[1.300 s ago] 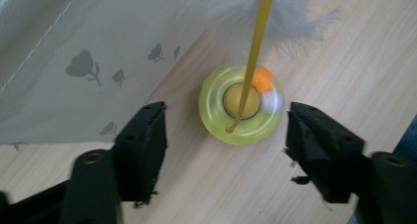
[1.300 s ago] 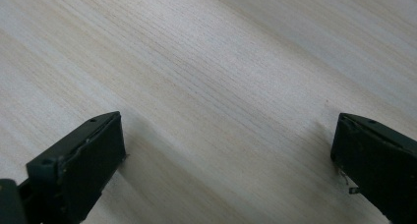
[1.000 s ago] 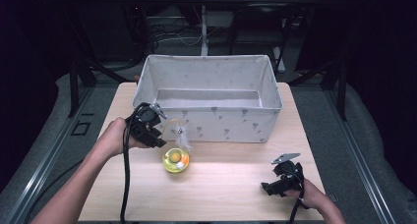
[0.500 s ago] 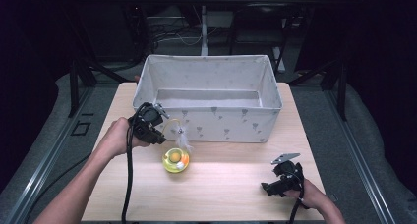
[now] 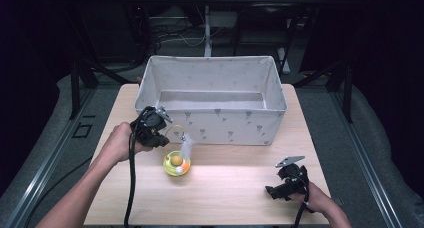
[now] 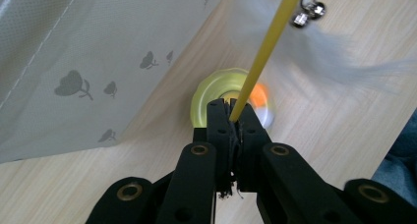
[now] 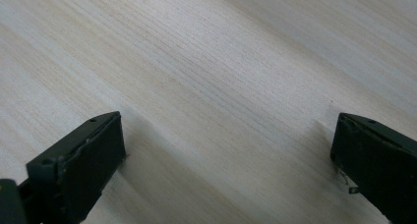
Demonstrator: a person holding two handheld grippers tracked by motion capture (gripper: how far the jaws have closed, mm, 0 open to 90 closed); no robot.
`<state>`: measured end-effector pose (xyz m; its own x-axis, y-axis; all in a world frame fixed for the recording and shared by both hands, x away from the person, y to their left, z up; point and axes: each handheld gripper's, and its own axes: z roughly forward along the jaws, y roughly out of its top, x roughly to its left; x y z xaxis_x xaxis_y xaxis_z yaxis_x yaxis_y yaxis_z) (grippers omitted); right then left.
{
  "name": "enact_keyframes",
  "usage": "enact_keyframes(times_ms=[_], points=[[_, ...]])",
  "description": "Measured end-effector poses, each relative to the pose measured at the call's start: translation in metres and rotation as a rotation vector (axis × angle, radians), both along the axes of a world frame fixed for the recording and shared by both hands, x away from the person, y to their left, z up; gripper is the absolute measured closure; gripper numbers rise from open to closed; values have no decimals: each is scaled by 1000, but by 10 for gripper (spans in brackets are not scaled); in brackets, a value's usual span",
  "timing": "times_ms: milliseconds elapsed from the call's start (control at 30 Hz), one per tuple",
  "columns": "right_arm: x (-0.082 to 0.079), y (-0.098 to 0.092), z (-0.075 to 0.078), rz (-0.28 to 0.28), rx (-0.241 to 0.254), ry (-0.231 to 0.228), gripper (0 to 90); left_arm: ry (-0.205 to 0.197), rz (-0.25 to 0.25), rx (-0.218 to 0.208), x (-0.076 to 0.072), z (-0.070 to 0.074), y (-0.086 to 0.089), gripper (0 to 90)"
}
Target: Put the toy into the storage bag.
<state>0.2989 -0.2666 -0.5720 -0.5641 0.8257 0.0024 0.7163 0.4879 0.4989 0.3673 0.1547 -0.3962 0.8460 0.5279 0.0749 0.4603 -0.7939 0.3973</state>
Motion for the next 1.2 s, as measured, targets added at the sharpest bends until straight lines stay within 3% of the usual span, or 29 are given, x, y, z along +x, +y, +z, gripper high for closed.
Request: enact_keyframes(times_ms=[533, 1200], points=[[0, 1, 0, -2, 6, -2, 0, -38, 67, -18, -12, 19, 38, 879], [0, 1, 0, 7, 1, 5, 0, -45, 194, -33, -14, 25, 94, 880]])
